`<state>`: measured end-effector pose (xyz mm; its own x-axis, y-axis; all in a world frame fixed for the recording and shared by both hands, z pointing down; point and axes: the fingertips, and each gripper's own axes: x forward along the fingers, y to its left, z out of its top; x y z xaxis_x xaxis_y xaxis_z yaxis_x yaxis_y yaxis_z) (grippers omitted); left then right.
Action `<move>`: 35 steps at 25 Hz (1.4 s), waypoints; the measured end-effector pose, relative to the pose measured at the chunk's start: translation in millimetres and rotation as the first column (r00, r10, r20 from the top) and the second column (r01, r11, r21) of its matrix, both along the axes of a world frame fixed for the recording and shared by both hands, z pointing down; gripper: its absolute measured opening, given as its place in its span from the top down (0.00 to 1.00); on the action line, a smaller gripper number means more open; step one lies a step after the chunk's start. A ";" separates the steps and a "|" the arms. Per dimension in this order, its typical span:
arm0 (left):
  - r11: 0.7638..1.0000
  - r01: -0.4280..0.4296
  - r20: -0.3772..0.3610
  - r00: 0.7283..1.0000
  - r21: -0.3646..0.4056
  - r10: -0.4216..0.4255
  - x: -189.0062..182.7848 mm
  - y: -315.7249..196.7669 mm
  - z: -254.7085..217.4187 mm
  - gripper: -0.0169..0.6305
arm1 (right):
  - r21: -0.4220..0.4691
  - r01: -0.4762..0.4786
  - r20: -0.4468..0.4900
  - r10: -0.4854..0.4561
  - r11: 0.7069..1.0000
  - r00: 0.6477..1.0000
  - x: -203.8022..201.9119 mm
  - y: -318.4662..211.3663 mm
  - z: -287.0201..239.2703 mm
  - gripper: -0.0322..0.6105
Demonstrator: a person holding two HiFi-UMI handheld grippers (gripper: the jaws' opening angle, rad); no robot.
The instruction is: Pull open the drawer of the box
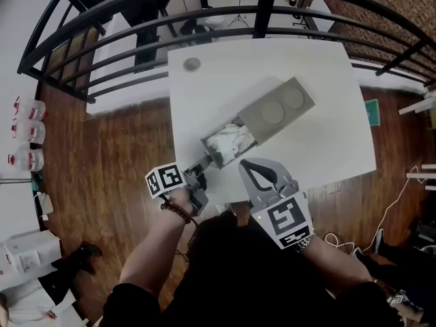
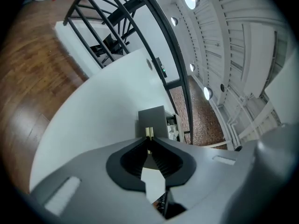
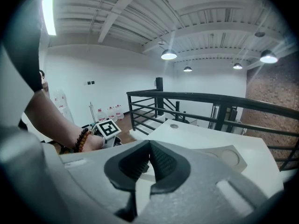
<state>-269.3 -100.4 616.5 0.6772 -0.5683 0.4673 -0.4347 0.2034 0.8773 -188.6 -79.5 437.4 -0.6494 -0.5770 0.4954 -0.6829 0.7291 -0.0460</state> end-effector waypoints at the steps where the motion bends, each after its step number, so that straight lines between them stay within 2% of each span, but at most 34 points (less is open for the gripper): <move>1: 1.000 0.003 0.000 1.000 0.000 -0.003 -4.3 2.7 0.1 0.90 | 0.002 0.001 0.000 -0.001 1.000 1.000 -3.8 2.0 -0.3 0.96; 15: 0.999 0.042 0.019 0.999 -0.011 -0.041 -59.4 38.0 2.1 0.91 | 0.030 0.028 0.009 -0.028 0.999 1.000 -52.0 29.8 -7.9 0.96; 30: 1.000 -0.018 0.032 0.999 -0.008 0.018 -59.7 43.4 6.6 0.91 | 0.047 0.014 0.000 -0.014 0.999 1.000 -61.3 39.1 -9.7 0.96; 35: 0.999 -0.036 0.046 0.998 0.019 0.035 -66.0 41.3 0.9 0.91 | 0.051 -0.003 -0.001 0.003 0.999 1.000 -61.9 42.1 -10.2 0.96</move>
<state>-335.3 -59.2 617.4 0.6754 -0.5537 0.4870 -0.4809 0.1699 0.8602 -250.5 -37.5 427.3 -0.6469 -0.6036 0.4661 -0.6852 0.7283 -0.0079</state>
